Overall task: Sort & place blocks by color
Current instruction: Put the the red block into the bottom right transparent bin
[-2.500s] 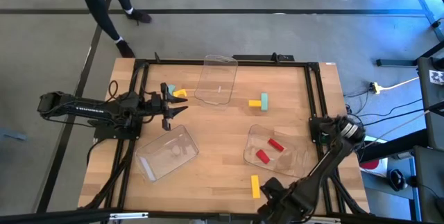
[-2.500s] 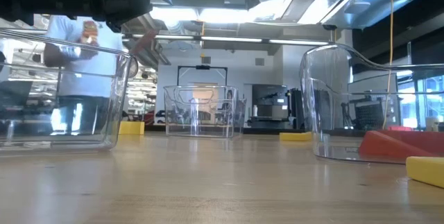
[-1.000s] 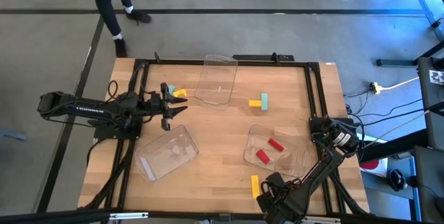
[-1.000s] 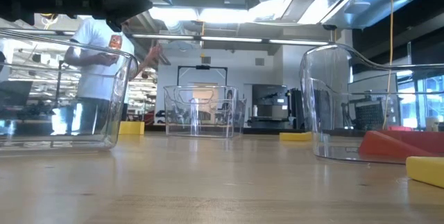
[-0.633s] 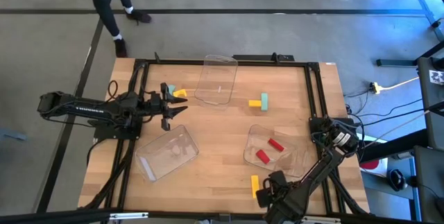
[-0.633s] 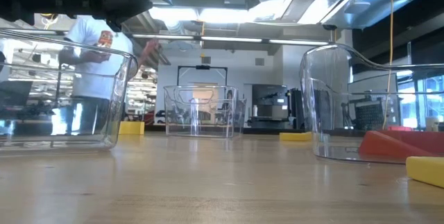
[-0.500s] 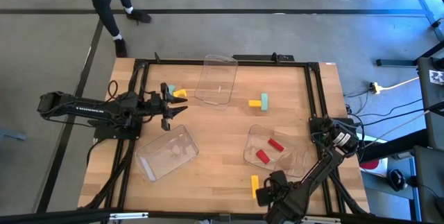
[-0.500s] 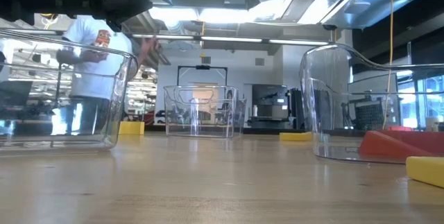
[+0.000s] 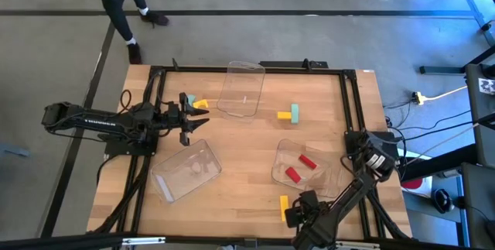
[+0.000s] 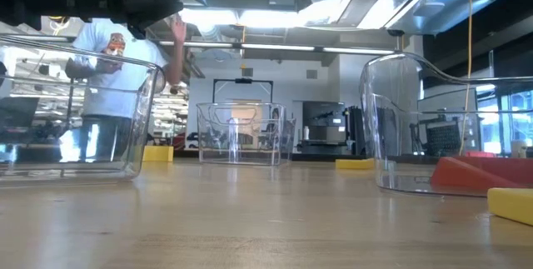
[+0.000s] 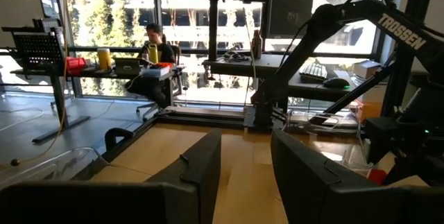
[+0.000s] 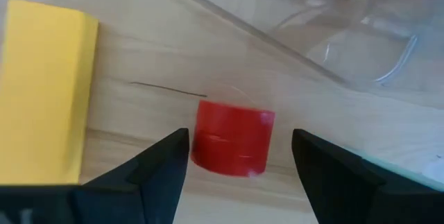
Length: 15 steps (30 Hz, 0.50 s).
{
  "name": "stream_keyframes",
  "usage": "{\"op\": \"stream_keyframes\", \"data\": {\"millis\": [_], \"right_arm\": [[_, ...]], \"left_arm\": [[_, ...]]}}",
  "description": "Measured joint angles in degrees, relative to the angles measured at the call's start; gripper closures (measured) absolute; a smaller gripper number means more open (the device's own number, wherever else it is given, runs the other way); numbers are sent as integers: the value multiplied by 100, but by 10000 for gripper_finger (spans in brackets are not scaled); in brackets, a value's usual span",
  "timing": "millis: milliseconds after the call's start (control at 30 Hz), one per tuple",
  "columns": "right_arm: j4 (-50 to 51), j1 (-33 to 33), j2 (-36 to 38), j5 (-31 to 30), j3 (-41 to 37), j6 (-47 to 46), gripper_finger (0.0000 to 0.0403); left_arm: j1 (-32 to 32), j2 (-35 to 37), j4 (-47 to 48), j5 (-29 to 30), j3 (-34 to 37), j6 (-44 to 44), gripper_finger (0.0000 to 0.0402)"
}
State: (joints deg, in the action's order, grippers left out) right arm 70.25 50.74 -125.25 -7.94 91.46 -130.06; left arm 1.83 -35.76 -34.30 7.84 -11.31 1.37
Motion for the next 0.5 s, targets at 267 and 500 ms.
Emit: {"op": "stream_keyframes", "data": {"millis": [267,500], "right_arm": [[-160,9,-146,-78,16,135,144],[-183,5,-181,-57,22,122,148]], "left_arm": [[0,1,0,0,0,0,282],[0,1,0,0,0,0,282]]}}
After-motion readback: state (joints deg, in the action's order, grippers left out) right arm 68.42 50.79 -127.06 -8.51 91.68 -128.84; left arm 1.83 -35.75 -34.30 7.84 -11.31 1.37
